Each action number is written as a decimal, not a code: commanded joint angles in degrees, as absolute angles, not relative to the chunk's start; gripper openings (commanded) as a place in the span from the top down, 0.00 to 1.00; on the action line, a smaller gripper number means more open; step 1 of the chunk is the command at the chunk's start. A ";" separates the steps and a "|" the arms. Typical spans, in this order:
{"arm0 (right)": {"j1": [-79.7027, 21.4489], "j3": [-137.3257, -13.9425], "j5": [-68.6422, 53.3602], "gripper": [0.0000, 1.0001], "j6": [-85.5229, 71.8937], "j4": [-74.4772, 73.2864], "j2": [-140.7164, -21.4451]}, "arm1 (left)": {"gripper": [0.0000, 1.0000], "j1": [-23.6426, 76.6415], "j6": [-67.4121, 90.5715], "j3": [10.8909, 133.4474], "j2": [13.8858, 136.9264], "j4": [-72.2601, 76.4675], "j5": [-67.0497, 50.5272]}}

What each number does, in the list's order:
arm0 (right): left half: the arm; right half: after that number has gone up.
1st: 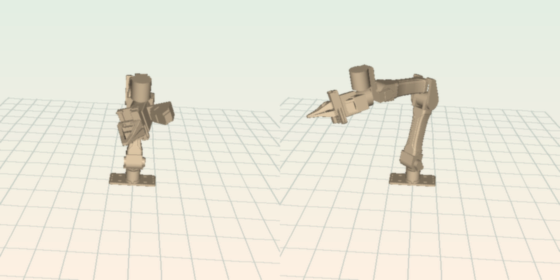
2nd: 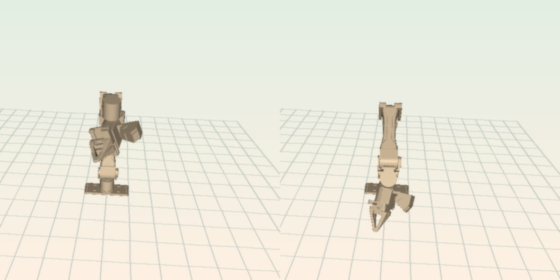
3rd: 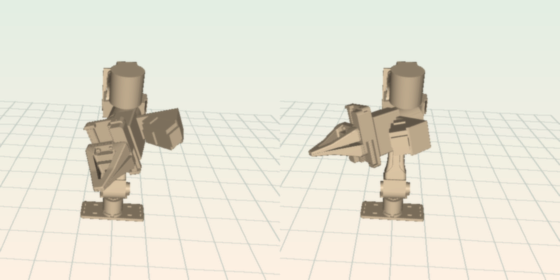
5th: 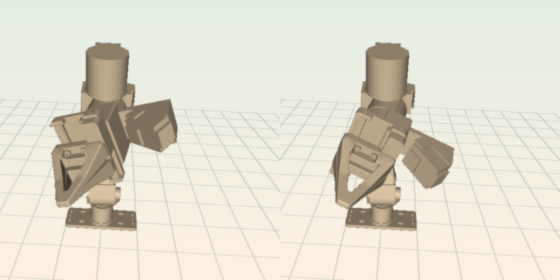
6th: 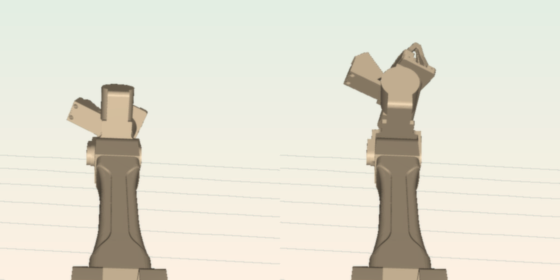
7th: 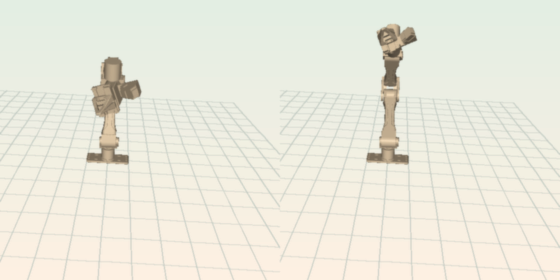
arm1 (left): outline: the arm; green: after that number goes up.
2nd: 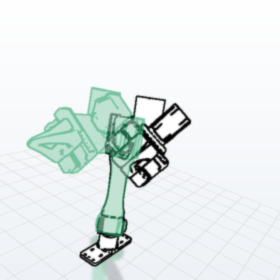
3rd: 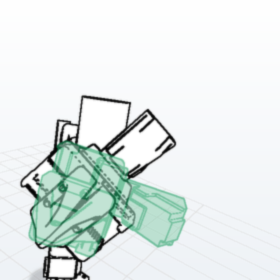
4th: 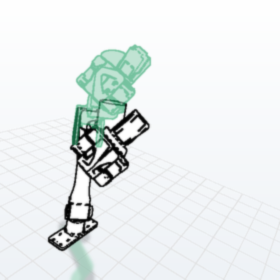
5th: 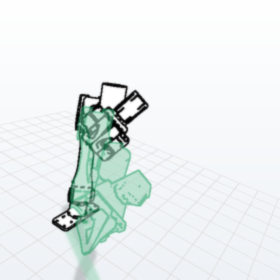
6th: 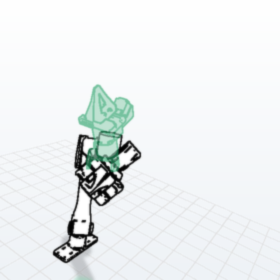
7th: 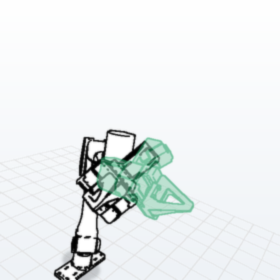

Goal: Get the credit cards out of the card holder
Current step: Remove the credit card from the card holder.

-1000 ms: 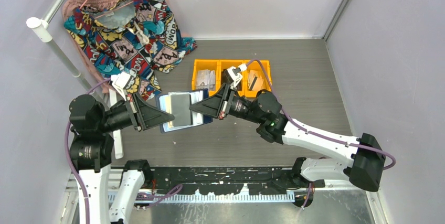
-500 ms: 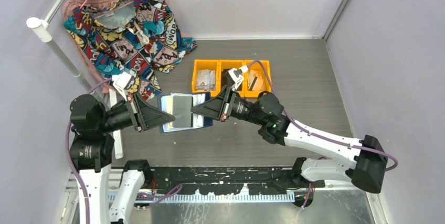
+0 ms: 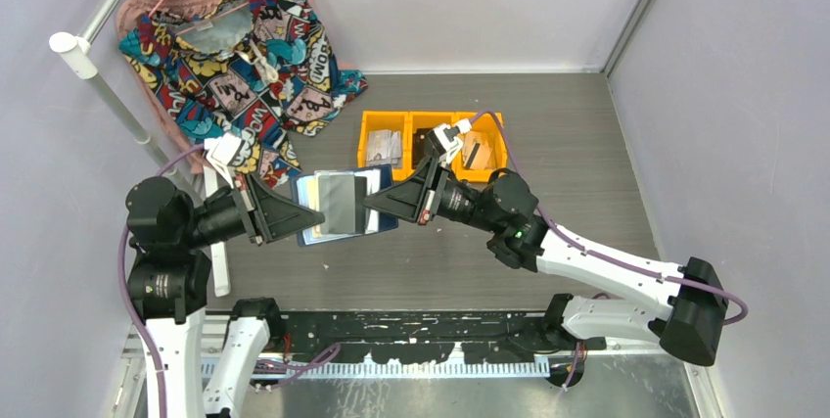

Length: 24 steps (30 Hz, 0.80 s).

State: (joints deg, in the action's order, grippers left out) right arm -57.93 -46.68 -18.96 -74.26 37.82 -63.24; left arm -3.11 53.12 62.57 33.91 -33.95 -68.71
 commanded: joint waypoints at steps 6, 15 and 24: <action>-57.84 -49.92 -21.23 0.80 -73.49 38.97 -62.85 | 1.00 -3.62 51.05 64.85 35.07 -32.17 -66.63; -57.84 -50.74 -22.91 0.67 -78.42 46.76 -68.51 | 1.00 -3.63 53.78 65.04 34.65 -29.63 -66.91; -57.90 -50.13 -21.06 0.57 -76.11 42.87 -68.15 | 1.00 -3.65 58.16 64.92 34.95 -24.51 -67.96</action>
